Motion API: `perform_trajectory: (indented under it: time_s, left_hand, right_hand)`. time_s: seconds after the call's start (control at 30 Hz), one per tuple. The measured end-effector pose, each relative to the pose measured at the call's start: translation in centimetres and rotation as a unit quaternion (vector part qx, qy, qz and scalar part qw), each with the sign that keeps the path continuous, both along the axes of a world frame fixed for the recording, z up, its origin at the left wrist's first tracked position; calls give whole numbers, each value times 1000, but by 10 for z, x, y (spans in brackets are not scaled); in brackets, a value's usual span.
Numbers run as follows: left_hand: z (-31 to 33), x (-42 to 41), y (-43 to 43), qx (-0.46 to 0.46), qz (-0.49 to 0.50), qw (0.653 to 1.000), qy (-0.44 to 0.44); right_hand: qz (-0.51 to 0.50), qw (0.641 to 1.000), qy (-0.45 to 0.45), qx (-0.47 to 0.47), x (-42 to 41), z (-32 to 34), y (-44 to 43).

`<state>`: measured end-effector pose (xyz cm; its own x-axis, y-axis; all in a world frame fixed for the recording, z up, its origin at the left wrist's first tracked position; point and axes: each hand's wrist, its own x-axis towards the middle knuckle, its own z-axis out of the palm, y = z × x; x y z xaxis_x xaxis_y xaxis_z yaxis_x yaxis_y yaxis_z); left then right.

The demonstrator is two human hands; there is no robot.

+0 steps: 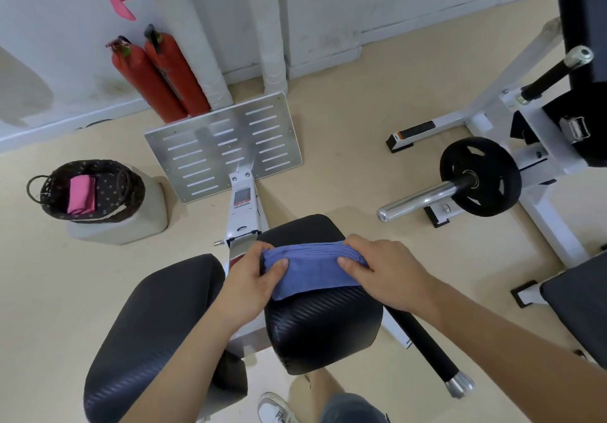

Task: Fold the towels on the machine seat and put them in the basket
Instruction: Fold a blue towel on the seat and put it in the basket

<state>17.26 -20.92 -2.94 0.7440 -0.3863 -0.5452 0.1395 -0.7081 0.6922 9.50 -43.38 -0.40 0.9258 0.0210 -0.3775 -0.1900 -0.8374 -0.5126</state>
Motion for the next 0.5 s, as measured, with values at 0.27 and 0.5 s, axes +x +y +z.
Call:
perform_trajectory:
  time_s: [0.27,0.5]
  left_hand:
    - [-9,-3,-21,61,60,993,-87]
    - [-6,-2,-35,145,-16,972,-187]
  right_hand:
    - [-86,993,80,-27,31,-16,5]
    - [-184,976,90,67,29,-33,12]
